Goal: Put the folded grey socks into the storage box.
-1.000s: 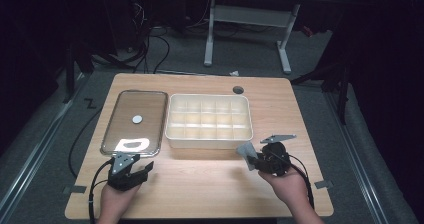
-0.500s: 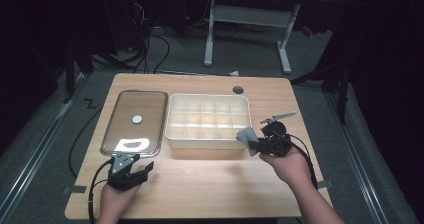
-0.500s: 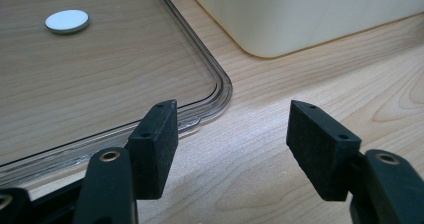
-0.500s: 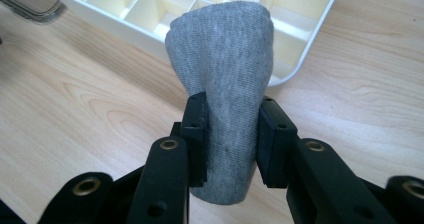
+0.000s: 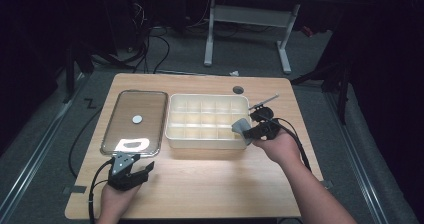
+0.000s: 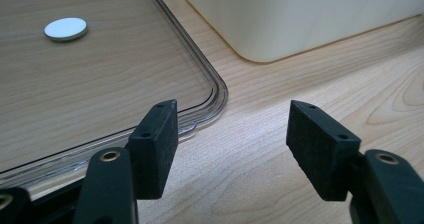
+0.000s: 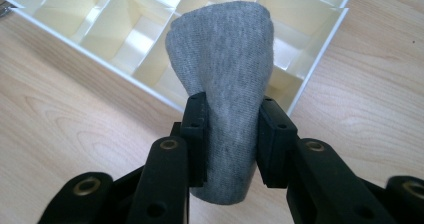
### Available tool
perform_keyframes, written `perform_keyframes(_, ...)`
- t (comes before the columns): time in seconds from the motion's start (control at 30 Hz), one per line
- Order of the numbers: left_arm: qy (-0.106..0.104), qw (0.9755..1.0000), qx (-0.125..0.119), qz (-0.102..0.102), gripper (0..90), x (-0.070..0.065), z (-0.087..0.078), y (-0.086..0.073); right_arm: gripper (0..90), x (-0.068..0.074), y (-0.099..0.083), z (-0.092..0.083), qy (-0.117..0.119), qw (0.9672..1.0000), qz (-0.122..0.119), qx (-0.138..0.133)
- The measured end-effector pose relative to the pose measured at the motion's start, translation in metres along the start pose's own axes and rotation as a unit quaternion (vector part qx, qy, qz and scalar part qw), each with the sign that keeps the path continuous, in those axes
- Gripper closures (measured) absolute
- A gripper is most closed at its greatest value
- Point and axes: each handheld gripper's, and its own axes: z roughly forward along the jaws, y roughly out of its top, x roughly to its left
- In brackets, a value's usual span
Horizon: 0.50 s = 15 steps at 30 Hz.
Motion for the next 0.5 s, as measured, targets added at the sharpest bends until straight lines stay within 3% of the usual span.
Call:
perform_keyframes(0.33,0.005,0.9999,-0.012,0.0,40.1,0.0,-0.002,0.001,70.5,-0.001,0.025,0.013,-0.013,0.9991,-0.002,0.04)
perform_keyframes(0.5,0.002,1.0,-0.007,0.001,40.0,0.0,0.0,0.0,70.4,-0.003,0.03,0.022,-0.016,0.9982,0.002,0.058)
